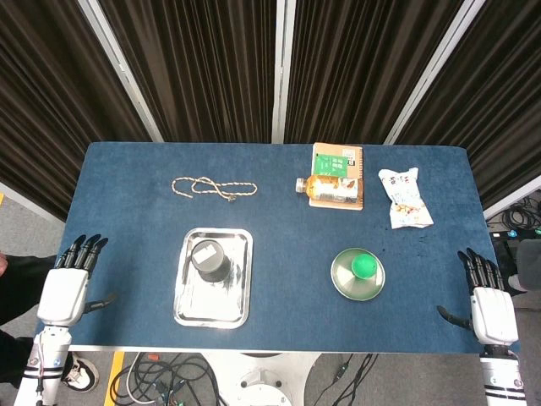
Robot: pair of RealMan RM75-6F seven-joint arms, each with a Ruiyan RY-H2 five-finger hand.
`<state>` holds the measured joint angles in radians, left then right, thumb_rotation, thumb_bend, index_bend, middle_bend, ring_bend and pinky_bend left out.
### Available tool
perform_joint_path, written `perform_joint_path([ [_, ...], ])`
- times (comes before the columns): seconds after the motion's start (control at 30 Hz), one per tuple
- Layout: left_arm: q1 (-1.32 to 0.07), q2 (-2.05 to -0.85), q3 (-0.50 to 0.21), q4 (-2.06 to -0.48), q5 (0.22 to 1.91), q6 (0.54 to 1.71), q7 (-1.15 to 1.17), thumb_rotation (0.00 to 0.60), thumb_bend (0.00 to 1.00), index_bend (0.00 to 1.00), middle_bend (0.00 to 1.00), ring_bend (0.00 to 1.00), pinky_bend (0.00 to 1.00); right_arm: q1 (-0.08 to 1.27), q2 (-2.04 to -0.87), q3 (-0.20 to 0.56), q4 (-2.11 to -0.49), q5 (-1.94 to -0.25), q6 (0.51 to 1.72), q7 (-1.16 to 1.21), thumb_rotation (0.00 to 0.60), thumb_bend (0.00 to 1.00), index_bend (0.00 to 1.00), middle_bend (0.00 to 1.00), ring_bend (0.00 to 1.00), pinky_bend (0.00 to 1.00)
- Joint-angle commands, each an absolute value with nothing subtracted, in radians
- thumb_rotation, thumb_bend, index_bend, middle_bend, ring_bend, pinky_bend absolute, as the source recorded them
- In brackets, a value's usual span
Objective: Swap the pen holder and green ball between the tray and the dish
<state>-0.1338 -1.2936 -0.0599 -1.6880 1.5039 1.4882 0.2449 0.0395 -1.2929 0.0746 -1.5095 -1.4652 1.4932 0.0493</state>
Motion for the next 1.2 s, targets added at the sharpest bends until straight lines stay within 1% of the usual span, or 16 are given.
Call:
perform_joint_path([
  [0.03, -0.134, -1.295, -0.059, -1.688, 1.502, 1.487, 0.245, 0.600, 0.04, 0.10, 0.08, 0.00, 0.19, 0.040, -1.294, 0.074, -1.508, -1.465, 1.492, 0.049, 0.600, 0.04, 0.00, 0.00, 0.00, 0.00],
  [0.53, -0.133, -1.303, -0.056, -1.685, 1.503, 1.491, 0.240, 0.600, 0.04, 0.10, 0.08, 0.00, 0.19, 0.061, -1.285, 0.070, -1.528, -1.476, 1.462, 0.029, 0.600, 0.04, 0.00, 0.00, 0.00, 0.00],
  [0.8, -0.144, -1.302, -0.058, -1.679, 1.508, 1.478, 0.231, 0.600, 0.04, 0.10, 0.08, 0.00, 0.19, 0.068, -1.277, 0.071, -1.548, -1.488, 1.468, 0.007, 0.600, 0.04, 0.00, 0.00, 0.00, 0.00],
  [0.97, -0.187, -1.304, -0.070, -1.700, 1.525, 1.430, 0.206, 0.600, 0.04, 0.10, 0.08, 0.00, 0.18, 0.065, -1.270, 0.069, -1.554, -1.488, 1.471, 0.010, 0.600, 0.04, 0.00, 0.00, 0.00, 0.00],
  [1.2, -0.317, -1.331, -0.114, -1.736, 1.534, 1.280, 0.173, 0.600, 0.03, 0.10, 0.08, 0.00, 0.18, 0.062, -1.262, 0.071, -1.568, -1.495, 1.489, 0.005, 0.600, 0.04, 0.00, 0.00, 0.00, 0.00],
])
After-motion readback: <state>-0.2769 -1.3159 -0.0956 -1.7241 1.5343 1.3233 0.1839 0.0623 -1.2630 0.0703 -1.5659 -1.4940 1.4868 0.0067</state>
